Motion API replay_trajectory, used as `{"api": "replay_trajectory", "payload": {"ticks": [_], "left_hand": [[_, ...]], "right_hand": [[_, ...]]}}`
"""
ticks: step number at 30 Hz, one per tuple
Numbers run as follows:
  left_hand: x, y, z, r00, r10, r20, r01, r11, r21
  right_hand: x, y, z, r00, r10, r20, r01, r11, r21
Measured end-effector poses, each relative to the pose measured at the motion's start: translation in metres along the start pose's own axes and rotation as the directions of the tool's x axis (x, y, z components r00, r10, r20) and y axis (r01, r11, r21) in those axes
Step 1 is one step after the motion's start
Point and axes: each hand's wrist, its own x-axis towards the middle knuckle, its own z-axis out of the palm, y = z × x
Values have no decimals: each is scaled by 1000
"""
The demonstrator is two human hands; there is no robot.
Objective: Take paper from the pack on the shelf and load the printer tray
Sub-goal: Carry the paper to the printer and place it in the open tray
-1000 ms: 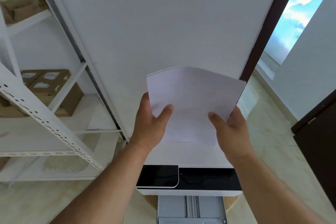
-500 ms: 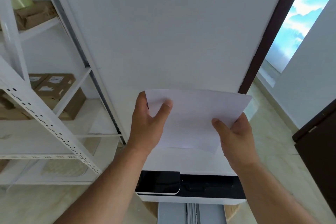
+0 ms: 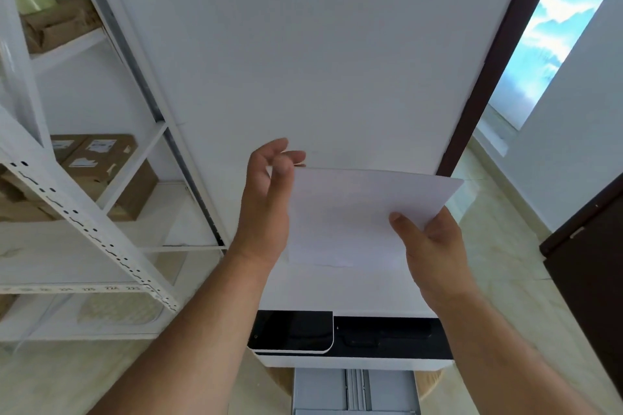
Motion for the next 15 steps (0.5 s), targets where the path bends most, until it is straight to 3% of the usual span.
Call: {"api": "replay_trajectory", "payload": {"ticks": [3,6,12,15], "left_hand": [[-5,-27,-16,981,-116,157,101,990,103],[-5,-39,-16,990,-116,76,87,946,313],[-10,-40,-16,994,-103,29,93,964,249],[-18,-50,-21,988,-151,40,136,960,245]], "right_hand": [[2,-1,1,1000,11,21,-11,1000,-1],[7,-5,4,1000,12,16,-12,1000,-9],[6,-7,0,999,-14,37,16,999,-41],[6,11,-3,997,56,49,-52,995,-82]]}}
